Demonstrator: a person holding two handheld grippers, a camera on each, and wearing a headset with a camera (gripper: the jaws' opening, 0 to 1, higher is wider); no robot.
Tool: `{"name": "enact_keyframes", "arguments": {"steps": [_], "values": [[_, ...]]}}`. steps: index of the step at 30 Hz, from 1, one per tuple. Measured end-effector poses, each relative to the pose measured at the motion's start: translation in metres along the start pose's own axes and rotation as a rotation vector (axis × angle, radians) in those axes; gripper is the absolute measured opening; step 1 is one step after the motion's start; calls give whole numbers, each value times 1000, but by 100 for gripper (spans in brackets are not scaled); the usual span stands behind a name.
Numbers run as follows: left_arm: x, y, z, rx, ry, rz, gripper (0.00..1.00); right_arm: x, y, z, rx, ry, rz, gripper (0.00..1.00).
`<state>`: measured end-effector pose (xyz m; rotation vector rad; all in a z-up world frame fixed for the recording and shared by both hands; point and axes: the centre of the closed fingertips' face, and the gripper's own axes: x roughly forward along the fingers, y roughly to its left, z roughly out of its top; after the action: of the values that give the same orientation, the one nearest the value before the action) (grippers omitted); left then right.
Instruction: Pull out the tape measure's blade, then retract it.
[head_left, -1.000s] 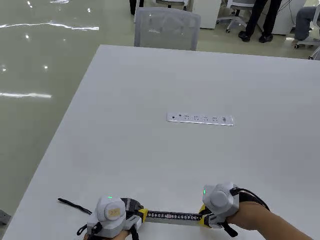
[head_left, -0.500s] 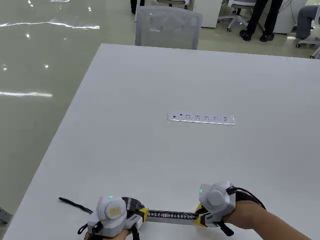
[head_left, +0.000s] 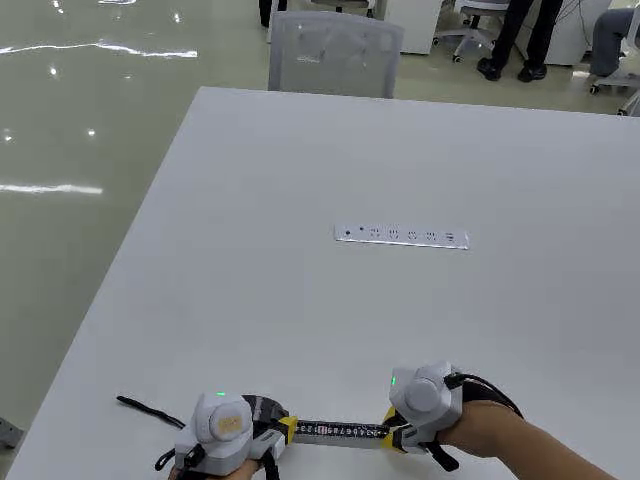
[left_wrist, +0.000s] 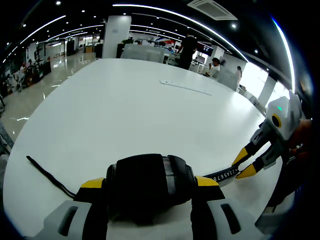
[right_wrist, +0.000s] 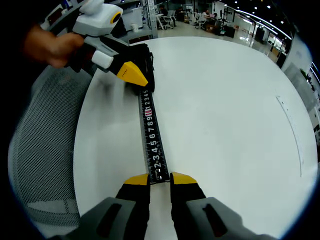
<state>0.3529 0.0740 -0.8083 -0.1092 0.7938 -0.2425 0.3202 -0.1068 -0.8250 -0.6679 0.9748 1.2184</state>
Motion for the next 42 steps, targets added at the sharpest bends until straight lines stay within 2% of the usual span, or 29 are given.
{"name": "enact_keyframes", "arguments": {"steps": [7,15,16,32,42], "values": [[0,0,0,-2,0,-1,64,3,2,7,-8,-6,1,14],[0,0,0,-2,-1,-2,64,5,1,8,-9,-7,2,14],[0,0,0,-5,0,-3,64,6,3,13,-13,-11,4,14],[0,0,1,-8,-2,-4,64,13,6,29,-23,-27,9,14],[0,0,1,-8,-4,-4,64,17,7,33,-23,-23,8,15]]}}
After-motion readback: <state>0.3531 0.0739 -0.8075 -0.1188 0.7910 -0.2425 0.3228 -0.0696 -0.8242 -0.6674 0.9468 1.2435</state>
